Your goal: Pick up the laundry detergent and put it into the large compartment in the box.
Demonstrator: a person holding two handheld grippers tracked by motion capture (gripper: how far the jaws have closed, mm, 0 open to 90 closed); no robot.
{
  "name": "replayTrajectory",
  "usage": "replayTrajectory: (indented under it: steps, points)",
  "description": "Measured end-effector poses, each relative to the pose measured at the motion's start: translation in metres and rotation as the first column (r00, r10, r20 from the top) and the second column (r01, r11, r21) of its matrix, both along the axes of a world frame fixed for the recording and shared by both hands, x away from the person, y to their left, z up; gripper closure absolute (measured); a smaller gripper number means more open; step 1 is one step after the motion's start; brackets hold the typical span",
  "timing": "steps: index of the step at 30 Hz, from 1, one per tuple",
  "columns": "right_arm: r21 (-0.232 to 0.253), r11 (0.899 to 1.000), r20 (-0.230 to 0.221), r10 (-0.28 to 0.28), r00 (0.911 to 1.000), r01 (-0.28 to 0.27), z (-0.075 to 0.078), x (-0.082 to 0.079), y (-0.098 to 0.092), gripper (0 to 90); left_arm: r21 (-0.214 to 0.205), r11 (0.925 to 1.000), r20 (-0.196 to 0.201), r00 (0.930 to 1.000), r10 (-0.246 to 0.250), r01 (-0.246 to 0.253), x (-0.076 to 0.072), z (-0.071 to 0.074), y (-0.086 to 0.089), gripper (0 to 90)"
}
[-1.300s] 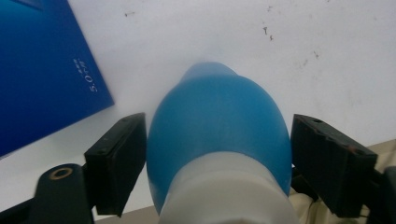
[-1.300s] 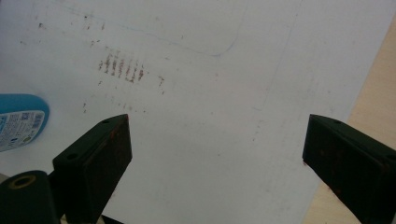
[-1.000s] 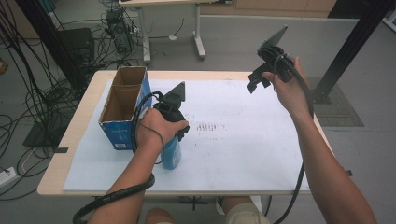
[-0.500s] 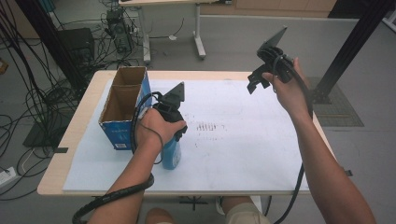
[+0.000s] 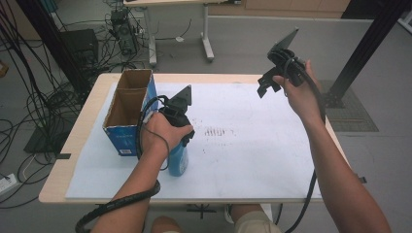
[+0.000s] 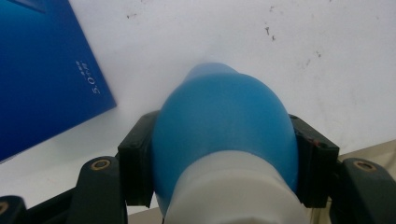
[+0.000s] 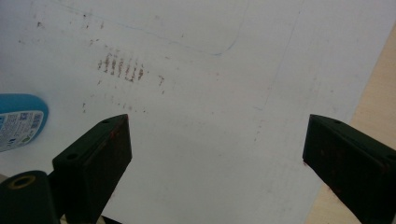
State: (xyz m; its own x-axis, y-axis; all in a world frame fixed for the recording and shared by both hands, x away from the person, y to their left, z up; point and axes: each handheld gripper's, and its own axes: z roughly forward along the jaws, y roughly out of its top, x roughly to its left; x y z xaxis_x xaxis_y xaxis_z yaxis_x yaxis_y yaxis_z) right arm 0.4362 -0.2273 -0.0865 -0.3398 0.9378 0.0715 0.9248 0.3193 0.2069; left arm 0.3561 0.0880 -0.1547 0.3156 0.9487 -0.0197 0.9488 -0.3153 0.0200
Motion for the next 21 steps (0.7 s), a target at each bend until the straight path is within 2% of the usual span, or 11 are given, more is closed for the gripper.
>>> replayTrajectory:
  steps: [21]
  points:
    - [-0.001, 1.000, -0.005, 0.004, 1.0000, -0.004, -0.0019, 0.0013, 0.0010, 7.9, 0.002, 1.0000, 0.007, 1.0000, -0.004, 0.004, -0.0010, 0.0000, -0.0008, 37.2]
